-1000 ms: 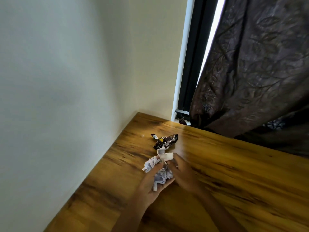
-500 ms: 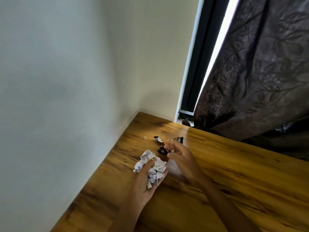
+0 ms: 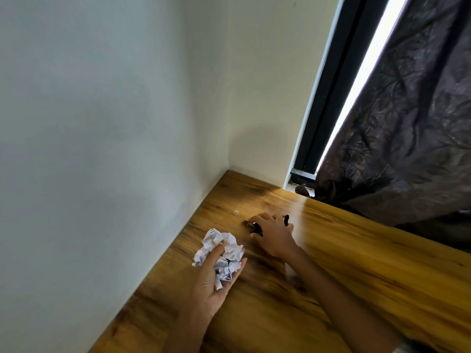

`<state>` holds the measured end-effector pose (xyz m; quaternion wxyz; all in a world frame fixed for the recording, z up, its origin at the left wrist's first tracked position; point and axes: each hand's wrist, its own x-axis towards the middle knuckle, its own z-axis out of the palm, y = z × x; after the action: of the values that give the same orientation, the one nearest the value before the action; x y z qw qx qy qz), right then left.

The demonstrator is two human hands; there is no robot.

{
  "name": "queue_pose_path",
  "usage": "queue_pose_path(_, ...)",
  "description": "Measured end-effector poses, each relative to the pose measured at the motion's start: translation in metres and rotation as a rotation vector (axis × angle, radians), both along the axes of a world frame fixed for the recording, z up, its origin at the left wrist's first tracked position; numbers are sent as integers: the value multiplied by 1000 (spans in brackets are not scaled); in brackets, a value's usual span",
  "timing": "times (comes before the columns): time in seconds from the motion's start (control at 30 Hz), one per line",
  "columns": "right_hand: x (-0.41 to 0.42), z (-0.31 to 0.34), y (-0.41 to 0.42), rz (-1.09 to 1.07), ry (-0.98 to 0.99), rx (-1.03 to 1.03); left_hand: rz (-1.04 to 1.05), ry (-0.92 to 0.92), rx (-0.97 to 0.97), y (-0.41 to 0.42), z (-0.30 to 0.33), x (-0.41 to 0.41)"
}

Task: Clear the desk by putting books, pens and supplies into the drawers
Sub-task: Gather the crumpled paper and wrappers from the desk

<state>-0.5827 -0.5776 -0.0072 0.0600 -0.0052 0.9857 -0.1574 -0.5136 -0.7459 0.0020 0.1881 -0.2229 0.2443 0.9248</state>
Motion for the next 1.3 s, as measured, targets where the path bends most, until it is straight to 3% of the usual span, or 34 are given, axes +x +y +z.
queue_pose_path(0.2, 24, -9, 7, 37, 184, -10, -16, -2, 1, 4, 4, 5)
queue_pose_path(0.47, 0, 12, 0, -28, 423, -208, 24, -1, 17, -8, 13, 21)
queue_pose_path(0.6, -28, 18, -25, 48, 379, -188, 83, -79, 28, -23, 11, 27)
queue_pose_path(0.8, -51, 11, -46, 109, 198, 43, 95, -59, 5, -41, 22, 40)
queue_pose_path(0.87, -52, 8, -48, 116, 192, 64, 135, -105, -39, -44, 25, 41)
queue_pose_path(0.97, -50, 5, -50, 140, 230, 78, 207, -153, 46, -48, 19, 41)
queue_pose_path(1.3, 41, -8, -53, 319, 242, 45, 100, -110, -3, -46, 20, 45)
